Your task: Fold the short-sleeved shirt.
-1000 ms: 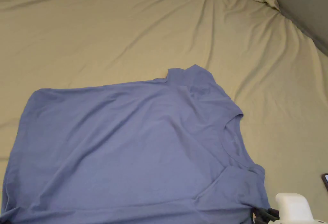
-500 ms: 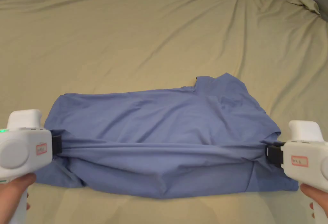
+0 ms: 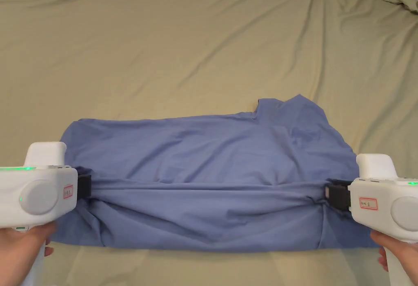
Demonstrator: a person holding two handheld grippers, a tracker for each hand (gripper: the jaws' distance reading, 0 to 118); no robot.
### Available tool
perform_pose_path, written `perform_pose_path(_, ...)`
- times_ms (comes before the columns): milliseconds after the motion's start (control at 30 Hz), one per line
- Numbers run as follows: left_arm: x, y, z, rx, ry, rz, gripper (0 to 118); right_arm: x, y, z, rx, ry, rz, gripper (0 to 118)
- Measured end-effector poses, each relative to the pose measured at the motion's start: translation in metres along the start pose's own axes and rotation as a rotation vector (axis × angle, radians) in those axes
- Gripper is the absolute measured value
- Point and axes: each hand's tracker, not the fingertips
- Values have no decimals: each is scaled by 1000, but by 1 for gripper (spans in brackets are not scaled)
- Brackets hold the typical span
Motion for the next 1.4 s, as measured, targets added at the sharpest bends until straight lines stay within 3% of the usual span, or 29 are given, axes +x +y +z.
perform_pose_path(33, -2, -2, 8, 18, 15, -5, 118, 0, -2, 5, 12, 7, -8, 116)
perform_pose_path(167, -14, -18, 62, 144, 12, 6, 118, -2, -13, 55, 158, 18, -20, 117)
perform_pose_path(500, -25, -117, 222, 368, 62, 85, 118, -39, -96, 202, 335, -8, 67, 116)
perform_pose_path(533, -25, -126, 233, 370, 25, 112, 106, -42, -107, 211, 336, -4, 75, 103)
perform_pose_path(567, -28, -134, 243, 377, -18, 117, 71, -46, -116, 217, 332, 7, 79, 79)
perform_pose_path(600, -29, -138, 251, 358, -43, 126, 14, -50, -126, 223, 332, 13, 79, 38)
perform_pose_path(633, -26, -143, 255, 366, -14, 119, 0, -53, -133, 226, 328, 16, 69, 4)
perform_pose_path(667, -22, -152, 258, 376, 60, 115, 0, -56, -141, 227, 325, 13, 56, 4)
perform_pose_path(733, -22, -153, 260, 338, -15, 94, 0, -55, -152, 231, 302, 44, 48, 4)
perform_pose_path(900, -19, -148, 249, 342, -22, 61, 0, -55, -159, 230, 282, 53, 27, 4)
perform_pose_path(1167, -24, -114, 161, 294, -44, -31, 0, -50, -147, 217, 266, 37, 18, 4)
perform_pose_path(1200, -26, -110, 146, 295, -46, -32, 4, -51, -145, 214, 259, 33, 18, 4)
perform_pose_path(1267, -30, -101, 114, 240, -55, -49, 97, -52, -141, 208, 245, 30, 19, 4)
perform_pose_path(1300, -30, -95, 95, 165, -42, -56, 118, -54, -138, 204, 236, 29, 21, 4)
perform_pose_path(1400, -37, -86, 58, 155, -42, -43, 118, -60, -130, 192, 213, 27, 33, 4)
